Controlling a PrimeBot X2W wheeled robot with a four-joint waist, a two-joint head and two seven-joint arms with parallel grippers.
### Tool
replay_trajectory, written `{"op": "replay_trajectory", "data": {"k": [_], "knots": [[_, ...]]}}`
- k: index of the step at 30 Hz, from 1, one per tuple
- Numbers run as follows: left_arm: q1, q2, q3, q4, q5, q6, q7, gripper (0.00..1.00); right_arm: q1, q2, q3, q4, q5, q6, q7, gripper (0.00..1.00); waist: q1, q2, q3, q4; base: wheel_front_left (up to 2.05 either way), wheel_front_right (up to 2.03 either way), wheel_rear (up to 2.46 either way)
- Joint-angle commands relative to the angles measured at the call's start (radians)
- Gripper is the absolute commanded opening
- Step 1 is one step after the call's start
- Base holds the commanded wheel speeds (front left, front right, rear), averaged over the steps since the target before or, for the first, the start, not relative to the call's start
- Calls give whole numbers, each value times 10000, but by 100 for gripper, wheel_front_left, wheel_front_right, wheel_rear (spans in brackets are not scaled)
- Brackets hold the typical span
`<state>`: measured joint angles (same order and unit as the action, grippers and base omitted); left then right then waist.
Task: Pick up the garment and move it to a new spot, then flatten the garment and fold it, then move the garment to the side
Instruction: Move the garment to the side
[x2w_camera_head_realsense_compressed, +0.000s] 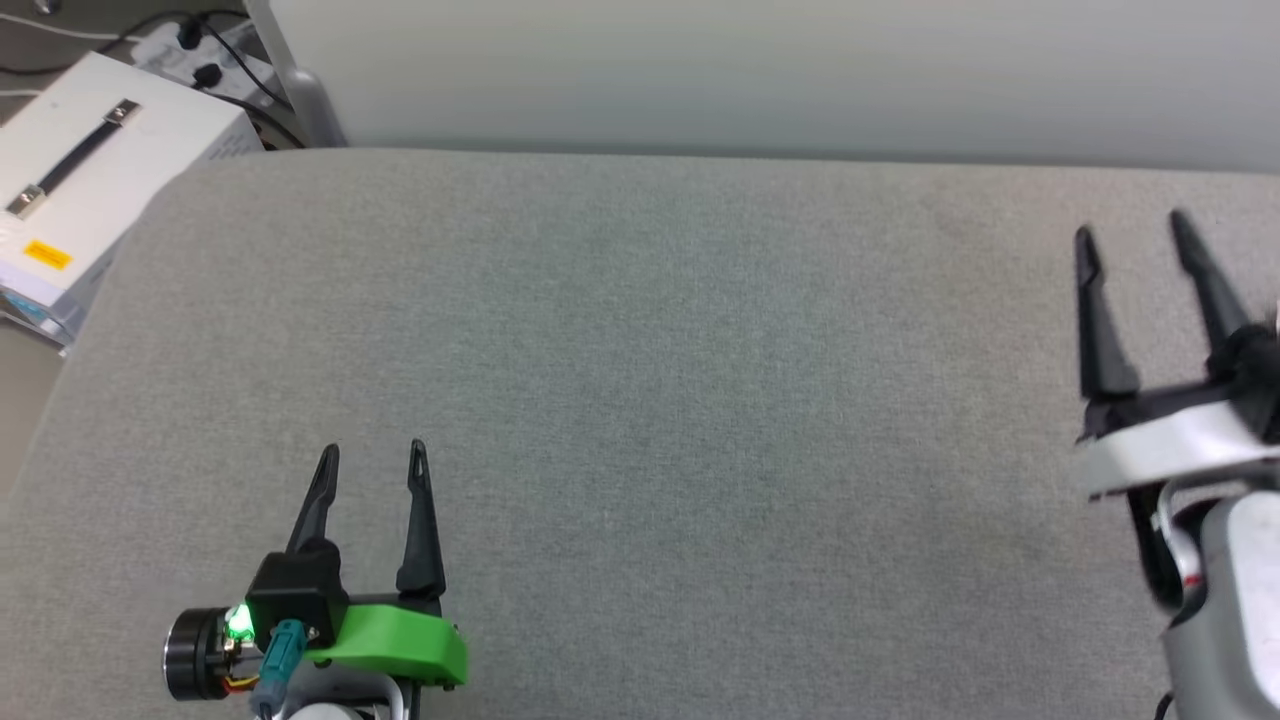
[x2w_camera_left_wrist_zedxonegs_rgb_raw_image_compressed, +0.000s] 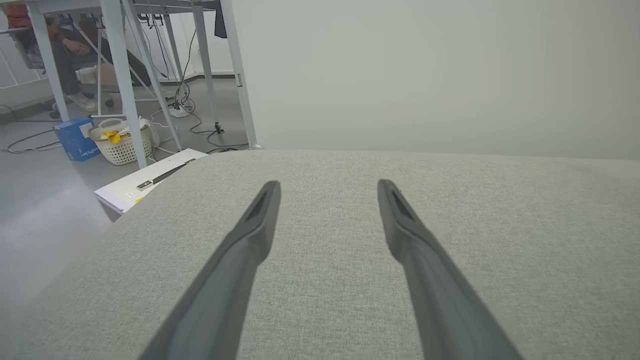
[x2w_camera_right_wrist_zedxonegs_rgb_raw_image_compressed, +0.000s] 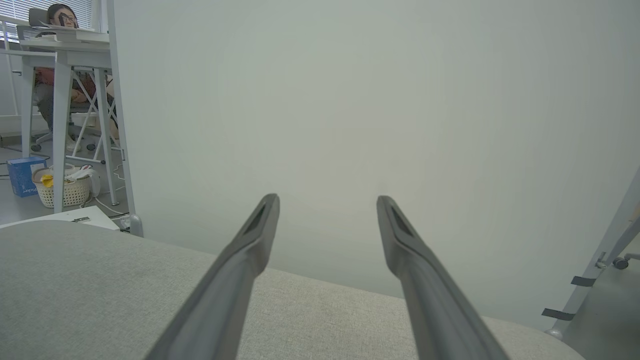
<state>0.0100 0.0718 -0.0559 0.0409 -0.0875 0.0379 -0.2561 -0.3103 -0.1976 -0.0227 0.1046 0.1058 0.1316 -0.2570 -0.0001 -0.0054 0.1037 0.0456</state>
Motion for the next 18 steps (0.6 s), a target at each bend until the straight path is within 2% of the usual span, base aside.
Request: {"op": "replay_trajectory", "data": {"k": [1, 7, 18], "knots": [[197, -14, 40, 53, 7, -71, -57, 100, 378, 122, 60, 56, 128, -9, -46, 100, 1, 54, -452, 246, 0, 0, 0], [490, -33, 117, 179, -14, -174, -57, 100, 1872, 781, -253, -40, 350, -9, -46, 100, 1, 54, -829, 329, 0, 0, 0], [850, -73, 120, 346, -149, -473, -57, 100, 3737, 1280, -607, -566, 411, -9, -47, 100, 1, 54, -1302, 256, 0, 0, 0]]}}
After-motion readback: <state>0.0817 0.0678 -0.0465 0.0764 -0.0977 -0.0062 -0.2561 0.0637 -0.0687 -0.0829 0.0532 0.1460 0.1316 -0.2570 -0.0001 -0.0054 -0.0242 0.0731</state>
